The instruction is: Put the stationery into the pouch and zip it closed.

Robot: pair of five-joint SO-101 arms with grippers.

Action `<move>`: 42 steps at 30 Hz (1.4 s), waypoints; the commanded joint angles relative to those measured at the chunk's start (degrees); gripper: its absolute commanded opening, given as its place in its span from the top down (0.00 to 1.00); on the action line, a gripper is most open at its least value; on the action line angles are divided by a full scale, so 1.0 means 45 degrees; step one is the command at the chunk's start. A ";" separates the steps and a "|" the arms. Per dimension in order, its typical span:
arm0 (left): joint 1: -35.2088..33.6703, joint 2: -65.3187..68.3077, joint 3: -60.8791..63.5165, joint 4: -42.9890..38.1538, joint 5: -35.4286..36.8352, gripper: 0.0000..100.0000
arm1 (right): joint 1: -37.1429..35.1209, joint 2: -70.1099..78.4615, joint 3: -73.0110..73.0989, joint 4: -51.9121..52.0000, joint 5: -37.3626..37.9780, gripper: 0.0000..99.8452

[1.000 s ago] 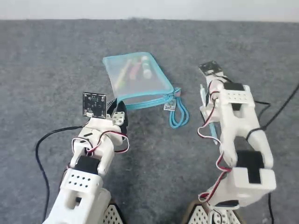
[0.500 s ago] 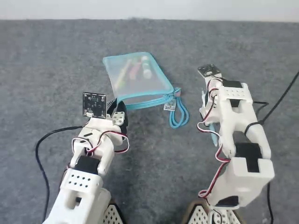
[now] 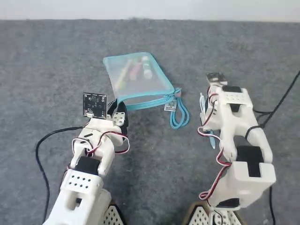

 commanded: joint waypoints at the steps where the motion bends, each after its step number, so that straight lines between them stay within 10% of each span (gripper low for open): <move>1: 0.0137 -0.0078 -0.0068 -0.0410 -0.0215 0.99 | 0.0225 -0.0908 0.0899 -0.0674 0.0567 0.85; 23: 0.0059 -0.0078 -0.0049 -0.0410 -0.0215 0.99 | -0.0010 -0.4952 0.1231 0.1514 0.0821 0.99; 42: 0.0156 -0.0020 -0.0049 -0.0410 -0.0215 0.99 | -0.5441 -1.1556 0.1211 0.5636 0.2989 0.99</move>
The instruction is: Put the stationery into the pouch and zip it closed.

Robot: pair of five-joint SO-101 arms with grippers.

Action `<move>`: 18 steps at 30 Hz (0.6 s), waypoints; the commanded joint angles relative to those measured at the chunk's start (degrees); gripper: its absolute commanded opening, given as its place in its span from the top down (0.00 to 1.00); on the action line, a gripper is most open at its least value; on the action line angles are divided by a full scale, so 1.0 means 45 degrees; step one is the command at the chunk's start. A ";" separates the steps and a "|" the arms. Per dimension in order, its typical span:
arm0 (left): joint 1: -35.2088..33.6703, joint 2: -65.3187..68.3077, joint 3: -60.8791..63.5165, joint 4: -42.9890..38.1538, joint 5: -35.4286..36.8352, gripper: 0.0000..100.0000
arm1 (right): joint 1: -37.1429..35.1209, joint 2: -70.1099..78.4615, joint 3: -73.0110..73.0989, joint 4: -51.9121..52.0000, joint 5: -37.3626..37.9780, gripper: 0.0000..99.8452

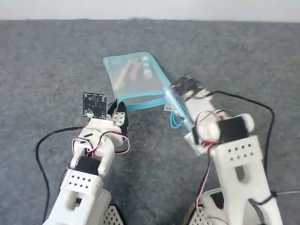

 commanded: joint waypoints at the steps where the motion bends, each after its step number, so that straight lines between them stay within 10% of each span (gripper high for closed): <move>1: 0.0156 0.0000 -0.0068 -0.0410 -0.0215 0.99 | -0.1534 -0.0166 -0.0117 -0.0166 0.0234 0.99; 18: 0.0156 0.0020 -0.0010 -0.0723 -0.0215 0.99 | -0.2061 0.2823 -0.1582 -0.0498 0.0821 0.99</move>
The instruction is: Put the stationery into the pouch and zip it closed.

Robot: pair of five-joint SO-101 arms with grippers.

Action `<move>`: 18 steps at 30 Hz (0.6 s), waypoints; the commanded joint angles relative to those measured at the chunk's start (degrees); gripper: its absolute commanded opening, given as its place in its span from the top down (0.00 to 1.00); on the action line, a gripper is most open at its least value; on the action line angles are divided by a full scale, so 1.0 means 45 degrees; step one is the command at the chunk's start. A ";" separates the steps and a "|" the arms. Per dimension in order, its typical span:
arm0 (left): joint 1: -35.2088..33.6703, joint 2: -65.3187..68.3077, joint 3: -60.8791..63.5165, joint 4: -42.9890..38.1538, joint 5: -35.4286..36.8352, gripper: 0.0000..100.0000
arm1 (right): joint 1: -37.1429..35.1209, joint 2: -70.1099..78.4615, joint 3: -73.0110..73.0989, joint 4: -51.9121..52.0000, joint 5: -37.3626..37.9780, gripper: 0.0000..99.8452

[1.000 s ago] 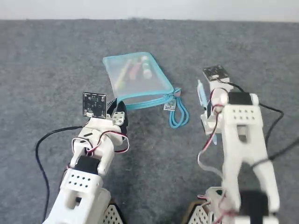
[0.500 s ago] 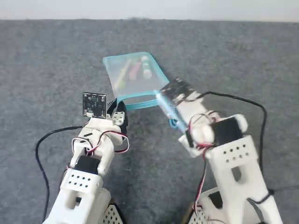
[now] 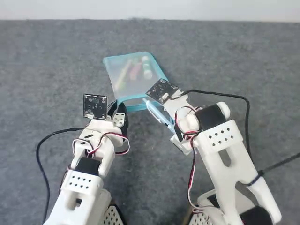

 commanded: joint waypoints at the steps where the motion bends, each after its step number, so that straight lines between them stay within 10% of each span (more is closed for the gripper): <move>1: 0.0156 0.0020 -0.0283 -0.0508 -0.0215 0.99 | -0.0303 0.0850 -0.1114 -0.0225 0.0352 0.99; 18: 0.0156 0.0020 -0.0283 -0.0508 -0.0215 0.99 | -0.0244 0.8762 -1.0725 0.1807 -0.1954 0.99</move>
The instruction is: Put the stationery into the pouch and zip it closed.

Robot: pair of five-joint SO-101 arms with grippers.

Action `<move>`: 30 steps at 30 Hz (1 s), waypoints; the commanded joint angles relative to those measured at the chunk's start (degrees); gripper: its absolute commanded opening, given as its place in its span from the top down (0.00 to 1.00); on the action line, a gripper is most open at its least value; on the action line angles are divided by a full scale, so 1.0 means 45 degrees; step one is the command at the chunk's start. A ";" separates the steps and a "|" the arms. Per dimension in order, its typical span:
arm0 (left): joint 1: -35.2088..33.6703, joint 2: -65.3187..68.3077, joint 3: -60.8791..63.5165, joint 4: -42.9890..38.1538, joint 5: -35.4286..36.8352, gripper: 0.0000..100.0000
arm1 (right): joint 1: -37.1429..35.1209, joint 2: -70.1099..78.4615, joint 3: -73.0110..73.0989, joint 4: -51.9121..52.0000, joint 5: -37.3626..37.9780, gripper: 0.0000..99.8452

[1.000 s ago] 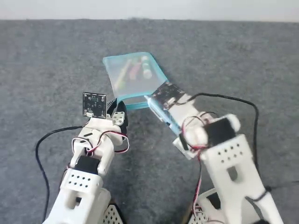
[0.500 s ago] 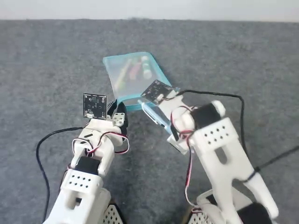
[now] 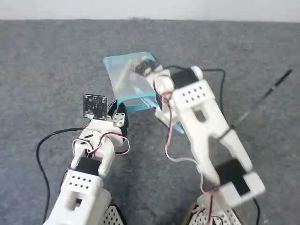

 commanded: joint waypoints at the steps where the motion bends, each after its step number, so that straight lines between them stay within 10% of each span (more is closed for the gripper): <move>1: 0.0156 0.0020 -0.0303 -0.0508 -0.0215 0.99 | -0.0010 0.2002 -0.4513 0.1045 -0.1407 0.99; 15: 0.0156 0.0020 -0.0303 -0.0527 -0.0215 0.99 | -0.0147 0.4737 -0.8987 0.1495 -0.2911 0.74; 30: -0.0684 -0.0098 -0.0498 -0.0508 -0.0117 0.99 | -0.0049 0.1123 -0.7717 0.1495 -0.2344 0.74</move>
